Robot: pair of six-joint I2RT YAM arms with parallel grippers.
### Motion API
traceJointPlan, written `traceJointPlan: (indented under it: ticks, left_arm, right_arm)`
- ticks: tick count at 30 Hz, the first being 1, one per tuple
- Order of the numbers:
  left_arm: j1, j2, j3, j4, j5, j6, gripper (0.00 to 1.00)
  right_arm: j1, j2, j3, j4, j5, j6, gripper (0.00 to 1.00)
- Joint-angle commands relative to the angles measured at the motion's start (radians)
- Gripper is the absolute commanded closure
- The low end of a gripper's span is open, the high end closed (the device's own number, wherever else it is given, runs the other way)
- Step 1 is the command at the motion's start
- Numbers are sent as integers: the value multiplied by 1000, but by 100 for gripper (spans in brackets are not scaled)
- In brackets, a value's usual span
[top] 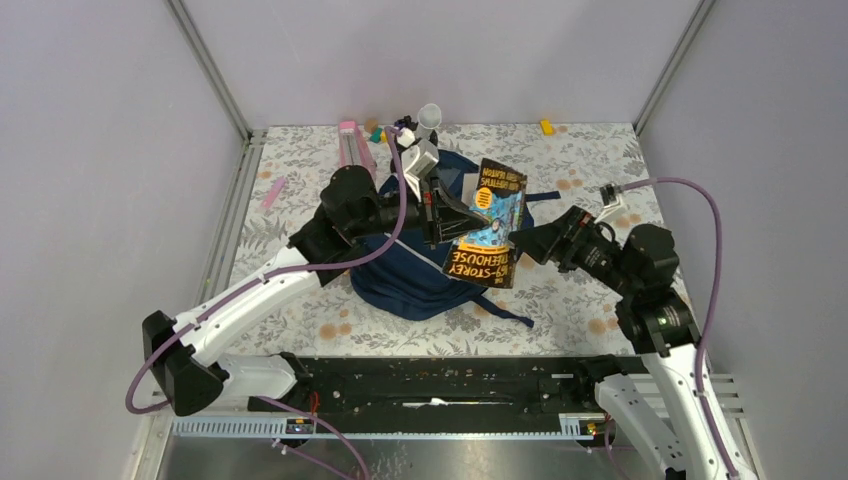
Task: Pack the student bag
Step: Place the book in the student bag.
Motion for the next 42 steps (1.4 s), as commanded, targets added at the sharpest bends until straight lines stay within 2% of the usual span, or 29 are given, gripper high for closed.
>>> traceJointPlan:
  ticks: [1, 6, 10, 16, 22, 25, 32, 35, 38, 42]
  left_arm:
    - [59, -53, -61, -41, -110, 27, 100]
    - [141, -106, -153, -119, -149, 25, 100]
    - [187, -87, -237, -95, -128, -11, 100]
    - [262, -14, -450, 161, -80, -148, 100]
    - [338, 104, -582, 455, 7, -295, 100]
    - [364, 150, -600, 512, 33, -328, 100]
    - [382, 181, -624, 532, 46, -326, 100]
    - [385, 183, -624, 533, 46, -325, 100]
    - [385, 185, -624, 534, 46, -327, 100]
    - [385, 185, -624, 552, 49, -331, 100]
  right_arm:
    - [-3, 55, -71, 92, -13, -33, 4]
    - [-2, 142, -154, 154, -11, -66, 6]
    - [-1, 190, -225, 245, -25, -74, 8]
    - [28, 277, -296, 360, -12, -112, 10]
    - [136, 408, -386, 634, 23, -62, 10]
    - [170, 501, -397, 723, 53, -61, 11]
    - [198, 634, -397, 862, 43, -27, 12]
    - [214, 687, -387, 926, 14, 15, 17]
    - [230, 709, -389, 999, 4, 74, 20]
    - [270, 728, -361, 1011, 7, 96, 23]
